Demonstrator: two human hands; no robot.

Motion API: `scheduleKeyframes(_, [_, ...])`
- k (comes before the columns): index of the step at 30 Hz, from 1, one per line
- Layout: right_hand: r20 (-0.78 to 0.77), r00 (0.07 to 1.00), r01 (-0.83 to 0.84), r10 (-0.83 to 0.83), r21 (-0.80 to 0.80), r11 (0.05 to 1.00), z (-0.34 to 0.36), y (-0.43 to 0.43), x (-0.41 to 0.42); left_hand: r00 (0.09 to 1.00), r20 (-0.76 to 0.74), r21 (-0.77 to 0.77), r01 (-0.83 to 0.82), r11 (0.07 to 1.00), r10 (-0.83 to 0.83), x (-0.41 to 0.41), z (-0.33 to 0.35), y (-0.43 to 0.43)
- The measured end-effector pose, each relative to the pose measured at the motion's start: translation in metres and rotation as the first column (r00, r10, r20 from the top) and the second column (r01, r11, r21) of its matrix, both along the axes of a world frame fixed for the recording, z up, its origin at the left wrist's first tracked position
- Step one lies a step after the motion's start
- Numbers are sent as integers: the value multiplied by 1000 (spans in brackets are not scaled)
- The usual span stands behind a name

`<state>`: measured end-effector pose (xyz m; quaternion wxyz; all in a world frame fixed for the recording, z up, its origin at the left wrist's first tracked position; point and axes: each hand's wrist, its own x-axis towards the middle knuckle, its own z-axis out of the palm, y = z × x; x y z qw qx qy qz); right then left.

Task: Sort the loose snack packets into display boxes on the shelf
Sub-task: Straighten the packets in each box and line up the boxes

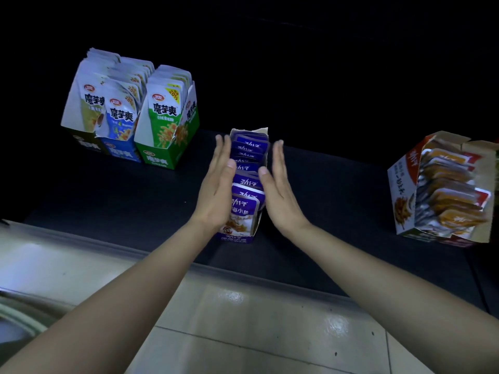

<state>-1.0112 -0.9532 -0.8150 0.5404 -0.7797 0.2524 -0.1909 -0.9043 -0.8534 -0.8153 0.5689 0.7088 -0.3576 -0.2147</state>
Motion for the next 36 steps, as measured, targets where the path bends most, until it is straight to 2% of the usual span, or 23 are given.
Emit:
scheduleKeyframes(4, [52,998,13,-29,283,959,2,11,3,970,-240,-82,9,997,-28,-1,-4,-5])
scheduleKeyframes(12, [108,992,24,-64,337,941,0,15,9,914,-396,-184,18,983,-91,-3,5,-5])
scheduleKeyframes(16, [83,996,-16,-15,358,933,4,18,13,917,-384,-144,56,988,-108,-6,12,-7])
scheduleKeyframes(19, [105,994,-1,-42,377,926,5,17,9,889,-436,-203,53,978,-139,-7,13,-4])
scheduleKeyframes(24, [62,985,127,-162,379,917,-2,19,-11,880,-474,-147,-82,986,2,-5,-5,12])
scheduleKeyframes(27, [19,995,85,-100,396,914,-6,28,-16,874,-484,-134,-41,990,-30,-12,-18,24])
scheduleKeyframes(29, [18,999,19,-28,375,927,-6,36,-13,868,-489,-129,24,991,-85,-19,-22,26])
scheduleKeyframes(31, [21,1000,-19,13,342,940,-4,39,-8,872,-483,-119,22,993,-78,-19,-24,23])
scheduleKeyframes(36, [4,999,-43,45,331,943,-3,30,-12,897,-435,-75,53,996,-80,-12,-19,22])
